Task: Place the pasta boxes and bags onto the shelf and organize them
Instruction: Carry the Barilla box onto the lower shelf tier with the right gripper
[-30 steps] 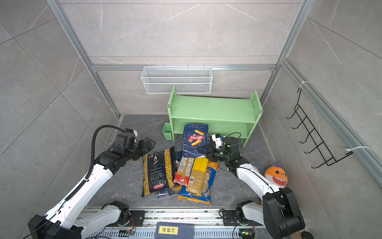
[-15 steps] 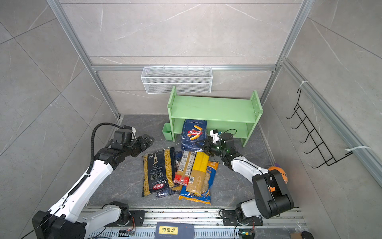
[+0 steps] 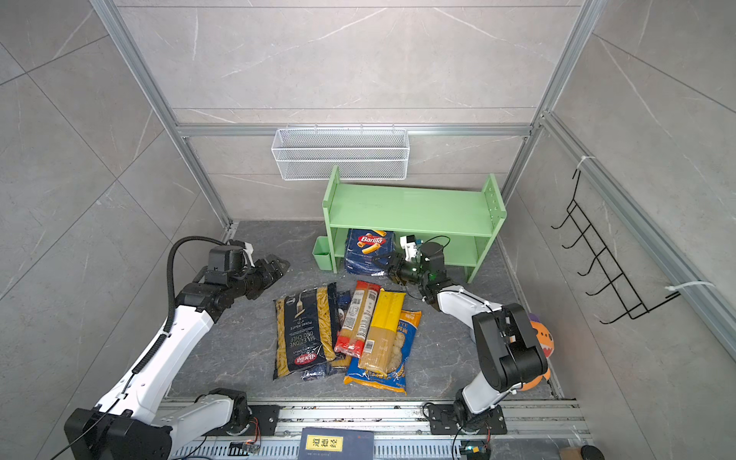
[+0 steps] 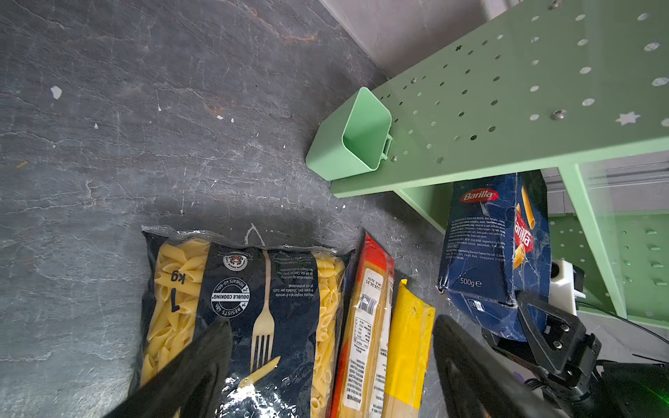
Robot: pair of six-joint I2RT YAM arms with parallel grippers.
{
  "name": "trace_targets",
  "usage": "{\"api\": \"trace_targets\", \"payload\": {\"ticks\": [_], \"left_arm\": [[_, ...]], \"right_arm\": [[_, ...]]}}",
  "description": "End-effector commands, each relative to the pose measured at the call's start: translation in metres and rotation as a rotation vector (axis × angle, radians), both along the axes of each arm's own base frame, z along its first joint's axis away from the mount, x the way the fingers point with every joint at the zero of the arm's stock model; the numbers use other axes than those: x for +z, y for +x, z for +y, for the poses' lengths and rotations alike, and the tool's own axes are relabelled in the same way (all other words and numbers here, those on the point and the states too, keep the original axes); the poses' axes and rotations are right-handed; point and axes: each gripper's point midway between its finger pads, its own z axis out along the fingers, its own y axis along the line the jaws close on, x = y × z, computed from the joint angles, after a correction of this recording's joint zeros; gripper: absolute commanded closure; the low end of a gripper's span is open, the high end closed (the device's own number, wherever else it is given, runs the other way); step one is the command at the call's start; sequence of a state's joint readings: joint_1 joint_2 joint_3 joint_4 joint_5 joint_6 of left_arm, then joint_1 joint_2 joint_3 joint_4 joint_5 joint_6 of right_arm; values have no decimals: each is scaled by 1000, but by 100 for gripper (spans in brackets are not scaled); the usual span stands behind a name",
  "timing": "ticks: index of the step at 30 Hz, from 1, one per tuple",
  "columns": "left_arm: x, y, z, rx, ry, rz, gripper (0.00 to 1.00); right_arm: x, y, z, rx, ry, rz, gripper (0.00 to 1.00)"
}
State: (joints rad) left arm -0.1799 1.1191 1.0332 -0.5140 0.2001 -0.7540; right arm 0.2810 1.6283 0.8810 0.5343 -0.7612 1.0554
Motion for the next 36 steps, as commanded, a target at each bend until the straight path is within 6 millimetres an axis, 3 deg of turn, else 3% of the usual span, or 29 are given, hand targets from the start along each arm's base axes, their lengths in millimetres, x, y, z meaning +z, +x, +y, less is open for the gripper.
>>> {"api": "trace_targets", "payload": {"ticks": [1, 14, 23, 28, 32, 33, 36], "left_arm": [[22, 9, 0, -33, -16, -71, 11], [20, 18, 15, -17, -45, -66, 11], [17, 19, 24, -2, -59, -61, 11], [16, 19, 24, 2, -73, -55, 11], [12, 17, 23, 2, -86, -45, 11], [11, 17, 23, 4, -89, -43, 11], [8, 16, 21, 2, -106, -41, 11]], "right_arm": [[68, 18, 8, 18, 86, -260, 60], [58, 45, 43, 65, 93, -245, 59], [41, 59, 52, 69, 85, -200, 50], [35, 58, 53, 80, 83, -181, 22], [30, 51, 48, 71, 58, -160, 10], [27, 49, 46, 68, 47, -151, 1], [23, 41, 42, 70, 20, -129, 1]]}}
